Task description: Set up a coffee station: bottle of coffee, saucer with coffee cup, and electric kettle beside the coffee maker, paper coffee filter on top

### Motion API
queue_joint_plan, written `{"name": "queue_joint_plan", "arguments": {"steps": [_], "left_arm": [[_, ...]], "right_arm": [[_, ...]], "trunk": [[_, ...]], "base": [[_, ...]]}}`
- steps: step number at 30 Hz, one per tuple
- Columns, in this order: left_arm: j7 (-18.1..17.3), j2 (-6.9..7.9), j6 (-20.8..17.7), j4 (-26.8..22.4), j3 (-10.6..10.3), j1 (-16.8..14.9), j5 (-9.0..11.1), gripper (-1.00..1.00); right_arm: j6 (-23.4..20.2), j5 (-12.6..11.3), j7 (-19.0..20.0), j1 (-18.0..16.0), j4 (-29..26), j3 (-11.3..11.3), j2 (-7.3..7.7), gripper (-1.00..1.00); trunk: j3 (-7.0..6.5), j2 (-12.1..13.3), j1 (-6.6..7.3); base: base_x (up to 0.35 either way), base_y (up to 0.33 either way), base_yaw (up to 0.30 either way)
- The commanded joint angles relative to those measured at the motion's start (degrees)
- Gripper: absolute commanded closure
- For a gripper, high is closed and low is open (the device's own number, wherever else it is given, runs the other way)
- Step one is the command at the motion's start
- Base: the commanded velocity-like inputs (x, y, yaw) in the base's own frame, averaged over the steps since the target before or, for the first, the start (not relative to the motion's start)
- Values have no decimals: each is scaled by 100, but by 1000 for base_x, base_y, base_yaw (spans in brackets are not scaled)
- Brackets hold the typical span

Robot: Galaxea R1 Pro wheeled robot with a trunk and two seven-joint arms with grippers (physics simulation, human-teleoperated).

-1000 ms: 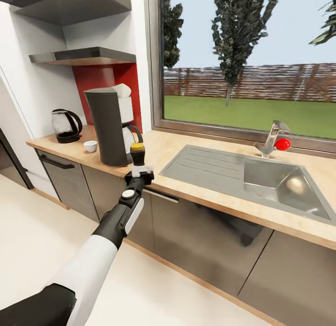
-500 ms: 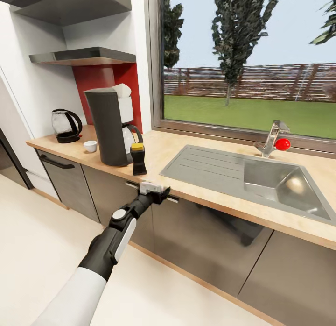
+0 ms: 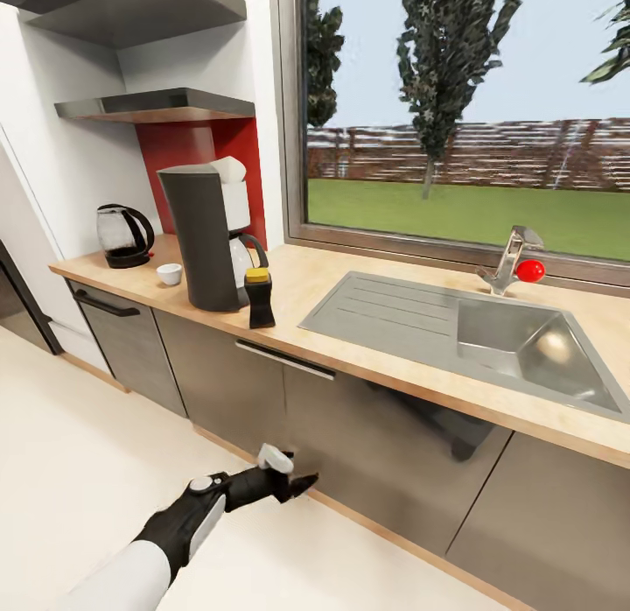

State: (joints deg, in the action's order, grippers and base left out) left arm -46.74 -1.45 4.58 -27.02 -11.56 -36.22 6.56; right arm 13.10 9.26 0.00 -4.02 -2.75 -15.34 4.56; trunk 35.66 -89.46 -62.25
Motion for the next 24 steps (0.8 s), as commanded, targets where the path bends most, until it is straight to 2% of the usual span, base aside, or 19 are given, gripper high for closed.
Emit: {"name": "queue_joint_plan", "arguments": {"steps": [1, 3, 5, 7, 9, 11, 12, 13, 17, 20, 24], "left_arm": [[-8, 73, 246, 616, -31, -9, 63, -100], [-1, 220, 426, 1280, -18, -8, 80, -100], [10, 340, 494, 1643, 9, -8, 148, -100], [24, 592, 565, 2188, 78, 20, 513, -100], [27, 700, 581, 2320, 96, 132, 725, -100], [43, 849, 597, 2456, 114, 494, 1003, -100], [58, 891, 599, 2475, 117, 569, 1042, -100], [185, 1027, 602, 2513, 122, 743, 1122, -100], [514, 1132, 606, 2537, 125, 995, 1174, -100], [1034, 1172, 607, 2550, 126, 1192, 1209, -100], [1118, 1179, 606, 2552, 133, 1219, 1250, -100]], "right_arm": [[16, 59, 0, -3, 2, 22, 1, -100], [16, 55, 0, -3, 2, 25, 3, -100], [17, 53, 0, -3, 2, 29, 5, -100], [17, 48, 0, -3, -2, 39, 30, -100], [17, 41, 0, -3, -7, 44, 48, -100], [19, 27, -5, -3, -25, 55, 73, -100], [24, 25, -6, -3, -35, 58, 83, -100], [86, 18, -7, -3, -64, 64, 121, -100], [208, 12, -8, -3, -82, 71, 150, -100], [300, 7, -9, -3, -92, 75, 172, -100], [315, 6, -9, -3, -94, 75, 175, -100]], "trunk": [[4, -3, 1], [4, -3, 1], [4, -3, 1], [4, -3, 1], [4, -3, 1], [4, -3, 1], [4, -3, 1], [4, -3, 1], [4, -3, 1], [4, -3, 1], [4, -3, 1]], "base": [[0, 0, 0], [0, 0, 0], [0, 0, 0], [0, 0, 0], [0, 0, 0], [0, 0, 0], [0, 0, 0], [0, 0, 0], [0, 0, 0], [0, 0, 0], [0, 0, 0]]}}
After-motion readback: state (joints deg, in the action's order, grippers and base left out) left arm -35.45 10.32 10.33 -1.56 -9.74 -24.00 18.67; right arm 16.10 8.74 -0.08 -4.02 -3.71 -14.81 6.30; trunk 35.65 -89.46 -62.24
